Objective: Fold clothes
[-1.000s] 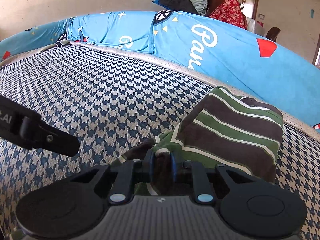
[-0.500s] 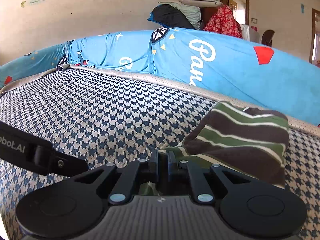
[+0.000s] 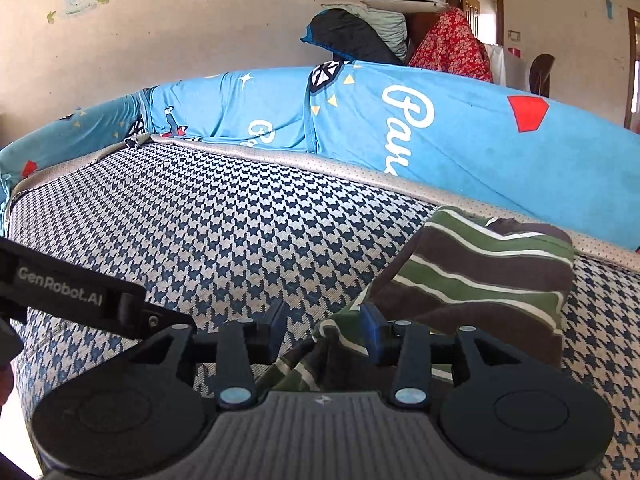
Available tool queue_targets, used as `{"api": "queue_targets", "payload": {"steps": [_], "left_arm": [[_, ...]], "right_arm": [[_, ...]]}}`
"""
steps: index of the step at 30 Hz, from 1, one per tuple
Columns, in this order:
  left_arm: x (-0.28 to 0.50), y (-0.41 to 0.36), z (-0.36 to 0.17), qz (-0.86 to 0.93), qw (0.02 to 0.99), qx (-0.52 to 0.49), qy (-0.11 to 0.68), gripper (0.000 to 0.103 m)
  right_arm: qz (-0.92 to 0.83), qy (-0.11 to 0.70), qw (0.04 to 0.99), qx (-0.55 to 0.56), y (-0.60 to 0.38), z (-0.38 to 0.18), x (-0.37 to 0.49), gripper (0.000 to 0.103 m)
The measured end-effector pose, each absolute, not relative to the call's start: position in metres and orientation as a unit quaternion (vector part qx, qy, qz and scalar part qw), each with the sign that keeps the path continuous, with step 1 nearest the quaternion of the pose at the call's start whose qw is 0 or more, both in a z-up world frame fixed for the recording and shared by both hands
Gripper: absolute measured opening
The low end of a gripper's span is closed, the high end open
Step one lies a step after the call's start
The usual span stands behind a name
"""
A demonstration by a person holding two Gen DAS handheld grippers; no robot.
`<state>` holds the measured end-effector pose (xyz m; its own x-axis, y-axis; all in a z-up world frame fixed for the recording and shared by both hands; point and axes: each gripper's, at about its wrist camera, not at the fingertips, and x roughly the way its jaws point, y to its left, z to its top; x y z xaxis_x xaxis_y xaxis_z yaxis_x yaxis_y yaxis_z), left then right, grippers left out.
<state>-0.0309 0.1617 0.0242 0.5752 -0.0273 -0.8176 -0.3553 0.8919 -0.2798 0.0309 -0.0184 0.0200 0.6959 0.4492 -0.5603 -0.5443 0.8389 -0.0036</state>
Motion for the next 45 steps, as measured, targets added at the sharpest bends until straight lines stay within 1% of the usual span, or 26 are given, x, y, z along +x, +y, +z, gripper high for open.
{"api": "queue_targets", "payload": {"steps": [2,9,16,20,24,27,31,39,40,41,42,43,44,45], "left_arm": [[-0.031,0.161,0.025,0.092,0.863,-0.215,0.448,0.103],[-0.029,0.153,0.026,0.088,0.865,-0.207,0.448,0.103],[-0.028,0.148,0.025,0.083,0.864,-0.21,0.451,0.103],[-0.026,0.144,0.025,0.078,0.865,-0.206,0.451,0.103],[-0.024,0.142,0.024,0.077,0.865,-0.201,0.454,0.103],[-0.025,0.145,0.023,0.079,0.864,-0.202,0.455,0.103],[-0.025,0.148,0.021,0.082,0.861,-0.206,0.457,0.103],[-0.025,0.147,0.02,0.085,0.86,-0.205,0.46,0.103],[-0.025,0.147,0.02,0.085,0.86,-0.204,0.461,0.103],[-0.024,0.146,0.019,0.085,0.859,-0.203,0.461,0.103],[-0.024,0.145,0.019,0.085,0.859,-0.202,0.462,0.103],[-0.024,0.145,0.019,0.084,0.86,-0.2,0.462,0.103],[-0.024,0.144,0.018,0.083,0.86,-0.2,0.462,0.103],[-0.024,0.143,0.018,0.08,0.861,-0.2,0.462,0.103]], "right_arm": [[0.26,0.28,0.92,-0.092,-0.025,0.024,0.025,0.051],[0.243,0.314,0.914,-0.085,-0.051,0.027,0.006,0.051],[0.297,0.302,0.893,-0.154,-0.04,0.015,-0.04,0.05],[0.323,0.3,0.878,-0.185,-0.03,0.002,-0.053,0.05],[0.329,0.315,0.877,-0.154,-0.032,-0.002,-0.049,0.05],[0.351,0.309,0.871,-0.15,-0.028,-0.004,-0.054,0.05],[0.375,0.338,0.852,-0.138,-0.018,-0.017,-0.059,0.052],[0.434,0.323,0.827,-0.153,-0.004,-0.02,-0.087,0.052],[0.438,0.324,0.824,-0.154,-0.004,-0.02,-0.089,0.053],[0.445,0.324,0.82,-0.157,-0.003,-0.021,-0.092,0.06],[0.453,0.322,0.815,-0.165,-0.001,-0.021,-0.096,0.063],[0.461,0.32,0.809,-0.172,0.0,-0.022,-0.1,0.07],[0.466,0.315,0.806,-0.184,0.002,-0.024,-0.105,0.074],[0.465,0.306,0.806,-0.199,0.004,-0.026,-0.11,0.075]]}}
